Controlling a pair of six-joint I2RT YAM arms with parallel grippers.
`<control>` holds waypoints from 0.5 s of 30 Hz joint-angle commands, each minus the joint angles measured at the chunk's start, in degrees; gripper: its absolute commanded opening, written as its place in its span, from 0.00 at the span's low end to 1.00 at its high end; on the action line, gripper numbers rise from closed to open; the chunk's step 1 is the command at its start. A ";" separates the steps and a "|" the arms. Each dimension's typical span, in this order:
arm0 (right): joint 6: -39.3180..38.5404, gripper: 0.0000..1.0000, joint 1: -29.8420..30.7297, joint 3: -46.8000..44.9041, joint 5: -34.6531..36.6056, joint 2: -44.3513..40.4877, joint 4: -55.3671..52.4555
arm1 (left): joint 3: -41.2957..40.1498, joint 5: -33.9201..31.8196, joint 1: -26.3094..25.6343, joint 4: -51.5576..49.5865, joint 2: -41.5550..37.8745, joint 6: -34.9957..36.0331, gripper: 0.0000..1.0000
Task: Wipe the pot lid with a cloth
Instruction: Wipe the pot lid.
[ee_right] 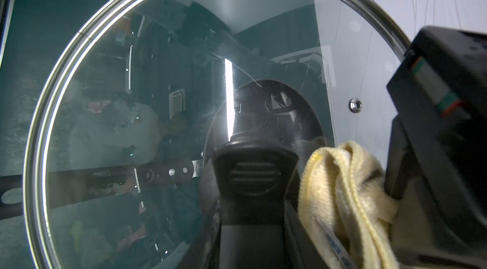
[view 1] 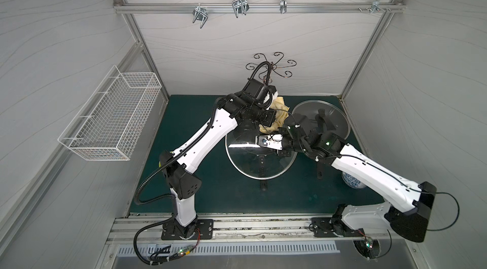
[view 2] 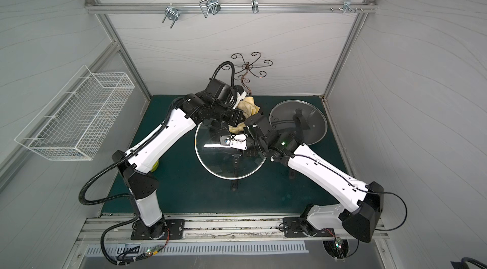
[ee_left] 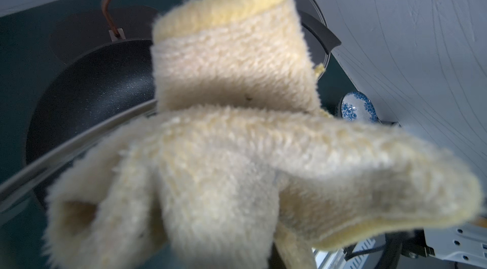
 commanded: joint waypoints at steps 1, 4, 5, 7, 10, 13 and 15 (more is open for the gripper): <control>2.73 0.00 -1.43 3.25 0.00 -3.90 10.52 | -2.77 -9.61 1.46 4.30 -3.52 1.31 0.00; 5.09 0.00 -3.25 1.48 -0.14 -5.30 11.39 | -7.69 -11.05 2.72 10.15 -7.73 1.41 0.00; 6.17 0.00 -3.97 0.96 -0.25 -5.73 11.44 | -9.71 -11.37 3.23 12.49 -9.45 1.17 0.00; 8.08 0.00 -5.24 0.00 -0.33 -6.58 11.29 | -14.15 -12.07 4.02 17.06 -12.69 0.81 0.00; 12.03 0.00 -7.50 -1.93 -0.42 -8.20 11.52 | -20.83 -13.37 5.15 24.18 -17.89 0.61 0.00; 17.26 0.00 -10.71 -3.56 -1.12 -9.59 11.67 | -28.97 -16.01 6.12 31.39 -23.89 1.39 0.00; 20.45 0.00 -12.61 -4.41 -1.23 -10.16 11.95 | -34.82 -18.51 6.65 35.98 -27.79 1.52 0.00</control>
